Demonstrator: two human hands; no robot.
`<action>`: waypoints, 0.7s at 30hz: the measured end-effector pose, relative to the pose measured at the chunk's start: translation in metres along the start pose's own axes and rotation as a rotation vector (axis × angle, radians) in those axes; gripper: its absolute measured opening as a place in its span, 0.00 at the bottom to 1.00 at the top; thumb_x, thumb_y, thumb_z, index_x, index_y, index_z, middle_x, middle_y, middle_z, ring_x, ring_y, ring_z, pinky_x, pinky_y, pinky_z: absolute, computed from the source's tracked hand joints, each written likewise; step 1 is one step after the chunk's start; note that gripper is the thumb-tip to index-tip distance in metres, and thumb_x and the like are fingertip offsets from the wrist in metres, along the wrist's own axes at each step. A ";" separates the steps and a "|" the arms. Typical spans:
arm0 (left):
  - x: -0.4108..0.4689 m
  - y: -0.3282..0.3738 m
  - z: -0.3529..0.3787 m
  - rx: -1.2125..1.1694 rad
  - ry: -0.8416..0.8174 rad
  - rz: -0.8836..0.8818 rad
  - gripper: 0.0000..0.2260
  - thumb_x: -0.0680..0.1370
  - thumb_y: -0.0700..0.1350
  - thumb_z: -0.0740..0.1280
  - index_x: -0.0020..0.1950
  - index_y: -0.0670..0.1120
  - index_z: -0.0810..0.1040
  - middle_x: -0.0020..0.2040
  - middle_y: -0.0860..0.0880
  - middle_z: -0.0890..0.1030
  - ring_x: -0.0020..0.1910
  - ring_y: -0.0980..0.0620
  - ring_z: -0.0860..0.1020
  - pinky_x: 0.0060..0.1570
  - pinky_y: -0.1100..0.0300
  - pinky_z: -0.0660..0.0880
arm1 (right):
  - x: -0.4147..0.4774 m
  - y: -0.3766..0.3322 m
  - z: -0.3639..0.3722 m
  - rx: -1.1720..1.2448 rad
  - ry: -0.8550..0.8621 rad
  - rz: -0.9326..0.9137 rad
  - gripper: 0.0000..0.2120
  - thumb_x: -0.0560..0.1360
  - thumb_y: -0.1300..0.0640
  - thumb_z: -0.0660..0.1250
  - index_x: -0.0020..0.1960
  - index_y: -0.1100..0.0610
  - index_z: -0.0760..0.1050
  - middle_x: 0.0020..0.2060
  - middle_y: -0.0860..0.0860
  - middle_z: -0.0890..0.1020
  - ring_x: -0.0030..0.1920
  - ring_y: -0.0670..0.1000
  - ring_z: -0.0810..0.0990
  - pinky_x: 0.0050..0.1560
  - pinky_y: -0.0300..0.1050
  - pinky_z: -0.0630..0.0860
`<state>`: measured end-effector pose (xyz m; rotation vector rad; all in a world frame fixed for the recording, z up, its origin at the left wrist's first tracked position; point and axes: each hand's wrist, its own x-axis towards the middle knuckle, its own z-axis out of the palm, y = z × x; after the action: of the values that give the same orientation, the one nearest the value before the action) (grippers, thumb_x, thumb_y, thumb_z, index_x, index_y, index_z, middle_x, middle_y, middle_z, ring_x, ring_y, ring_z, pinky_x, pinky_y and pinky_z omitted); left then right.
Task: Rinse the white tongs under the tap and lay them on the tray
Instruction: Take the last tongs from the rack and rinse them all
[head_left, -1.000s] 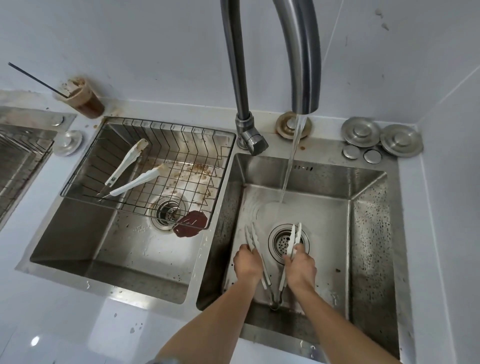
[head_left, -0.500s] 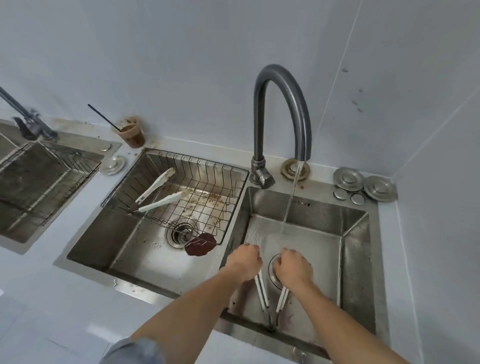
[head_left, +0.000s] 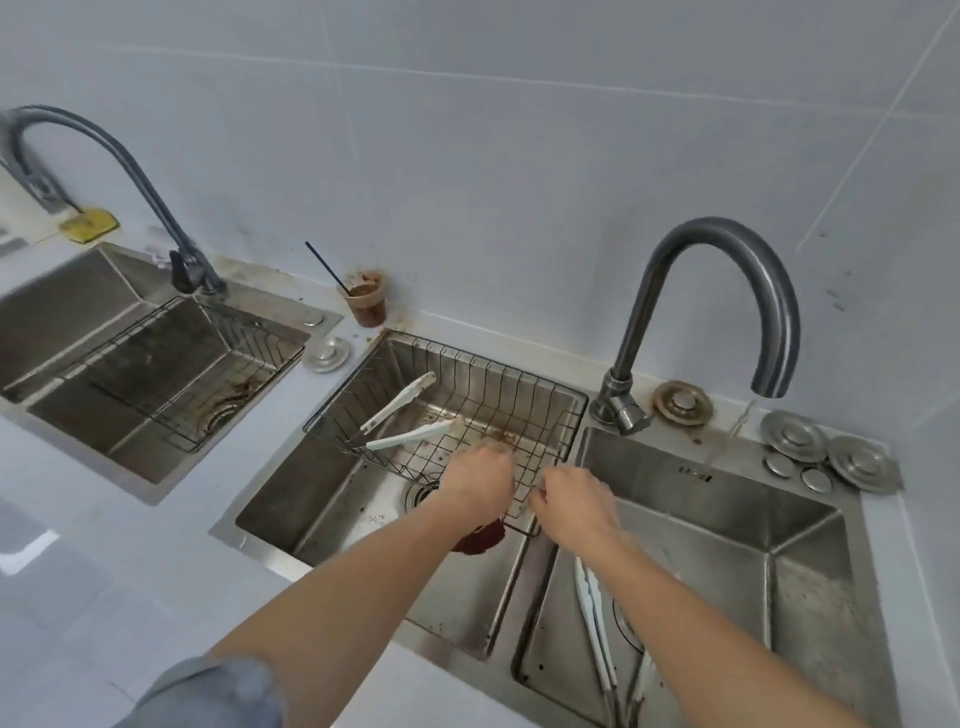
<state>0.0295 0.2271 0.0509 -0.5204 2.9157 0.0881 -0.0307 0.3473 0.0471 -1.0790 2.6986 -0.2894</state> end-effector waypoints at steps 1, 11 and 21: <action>0.001 -0.017 0.001 -0.003 -0.003 -0.012 0.13 0.79 0.43 0.57 0.61 0.42 0.74 0.60 0.42 0.76 0.62 0.42 0.72 0.56 0.48 0.71 | 0.007 -0.012 0.003 -0.003 0.005 0.000 0.13 0.77 0.53 0.57 0.53 0.57 0.77 0.52 0.54 0.80 0.54 0.56 0.78 0.51 0.50 0.74; 0.044 -0.184 0.017 -0.107 -0.030 -0.056 0.13 0.78 0.43 0.58 0.62 0.44 0.73 0.61 0.43 0.75 0.61 0.43 0.71 0.57 0.47 0.71 | 0.095 -0.125 0.050 -0.002 -0.054 0.100 0.17 0.77 0.50 0.57 0.59 0.56 0.75 0.56 0.54 0.79 0.58 0.56 0.76 0.58 0.51 0.72; 0.102 -0.239 0.057 -0.255 -0.136 -0.110 0.14 0.78 0.40 0.59 0.64 0.42 0.70 0.59 0.42 0.74 0.58 0.42 0.72 0.53 0.48 0.72 | 0.153 -0.162 0.094 -0.027 -0.217 0.266 0.16 0.79 0.50 0.54 0.56 0.57 0.75 0.51 0.55 0.80 0.52 0.57 0.78 0.49 0.49 0.73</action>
<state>0.0279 -0.0260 -0.0301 -0.6843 2.7516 0.4663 -0.0072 0.1168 -0.0200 -0.6991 2.6129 -0.0845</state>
